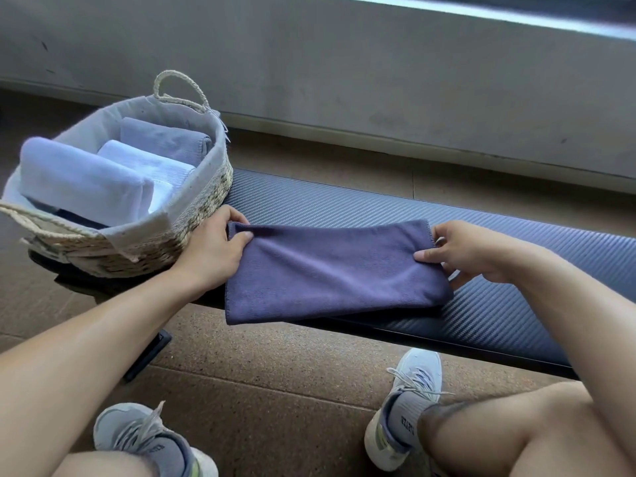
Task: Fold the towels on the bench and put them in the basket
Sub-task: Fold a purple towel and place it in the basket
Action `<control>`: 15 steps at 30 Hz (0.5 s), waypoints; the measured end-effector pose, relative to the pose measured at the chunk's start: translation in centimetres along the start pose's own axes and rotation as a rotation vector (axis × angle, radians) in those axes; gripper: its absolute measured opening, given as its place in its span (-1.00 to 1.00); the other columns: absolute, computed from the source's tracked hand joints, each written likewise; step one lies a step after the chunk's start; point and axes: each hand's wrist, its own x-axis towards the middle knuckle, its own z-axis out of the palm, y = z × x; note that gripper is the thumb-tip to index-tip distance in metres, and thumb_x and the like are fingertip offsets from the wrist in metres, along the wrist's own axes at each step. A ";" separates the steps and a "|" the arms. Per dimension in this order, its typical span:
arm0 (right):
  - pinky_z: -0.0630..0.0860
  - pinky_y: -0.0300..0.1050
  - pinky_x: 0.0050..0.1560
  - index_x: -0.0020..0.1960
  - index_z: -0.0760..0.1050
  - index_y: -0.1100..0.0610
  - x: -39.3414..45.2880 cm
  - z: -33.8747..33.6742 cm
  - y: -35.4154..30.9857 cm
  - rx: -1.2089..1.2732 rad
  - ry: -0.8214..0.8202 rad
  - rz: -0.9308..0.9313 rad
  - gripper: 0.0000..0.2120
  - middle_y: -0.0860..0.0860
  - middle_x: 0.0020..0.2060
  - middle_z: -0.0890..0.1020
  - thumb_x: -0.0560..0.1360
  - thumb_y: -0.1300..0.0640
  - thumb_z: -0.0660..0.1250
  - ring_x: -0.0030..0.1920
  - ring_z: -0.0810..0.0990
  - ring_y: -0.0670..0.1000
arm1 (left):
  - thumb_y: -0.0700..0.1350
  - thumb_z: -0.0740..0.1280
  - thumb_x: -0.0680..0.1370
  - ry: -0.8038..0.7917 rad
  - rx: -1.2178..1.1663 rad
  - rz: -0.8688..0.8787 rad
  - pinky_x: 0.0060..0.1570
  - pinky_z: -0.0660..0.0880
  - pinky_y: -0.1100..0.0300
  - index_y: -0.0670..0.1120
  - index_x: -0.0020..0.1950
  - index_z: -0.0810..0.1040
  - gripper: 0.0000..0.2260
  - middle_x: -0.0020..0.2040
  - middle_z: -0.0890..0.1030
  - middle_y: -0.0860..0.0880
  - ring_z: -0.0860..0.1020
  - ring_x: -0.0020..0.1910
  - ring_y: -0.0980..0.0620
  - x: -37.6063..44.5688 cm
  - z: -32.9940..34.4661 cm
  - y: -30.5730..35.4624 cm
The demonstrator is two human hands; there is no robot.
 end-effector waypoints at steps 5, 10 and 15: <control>0.63 -0.05 -0.39 0.05 0.53 0.22 0.1 0.3 -0.5 -0.061 0.028 0.029 -0.81 0.18 -0.11 0.68 0.57 0.12 0.44 -0.27 0.67 0.10 | -0.10 0.43 0.56 -0.003 0.036 -0.060 -0.10 0.35 0.11 -0.07 0.03 0.54 -0.89 -0.09 0.61 -0.02 0.56 -0.04 -0.10 0.7 0.3 -0.2; 0.66 0.00 -0.19 0.21 0.45 0.06 0.9 -0.2 -1.0 -0.219 0.224 -0.016 -0.49 0.05 -0.08 0.65 0.42 -0.16 0.54 -0.14 0.67 0.05 | 0.13 0.44 0.51 -0.036 0.301 -0.056 0.19 0.44 0.00 0.04 0.24 0.51 -0.64 0.18 0.56 -0.03 0.54 0.21 -0.12 1.0 0.2 0.4; 0.47 -0.08 0.00 0.25 0.51 0.02 3.1 0.2 -1.9 -0.400 0.239 -0.153 -0.46 0.03 0.05 0.60 0.41 -0.27 0.48 -0.01 0.58 0.04 | 0.24 0.47 0.46 -0.173 0.417 -0.037 0.14 0.43 0.06 0.04 0.09 0.60 -0.65 0.11 0.58 -0.03 0.53 0.20 -0.09 1.8 -0.4 1.2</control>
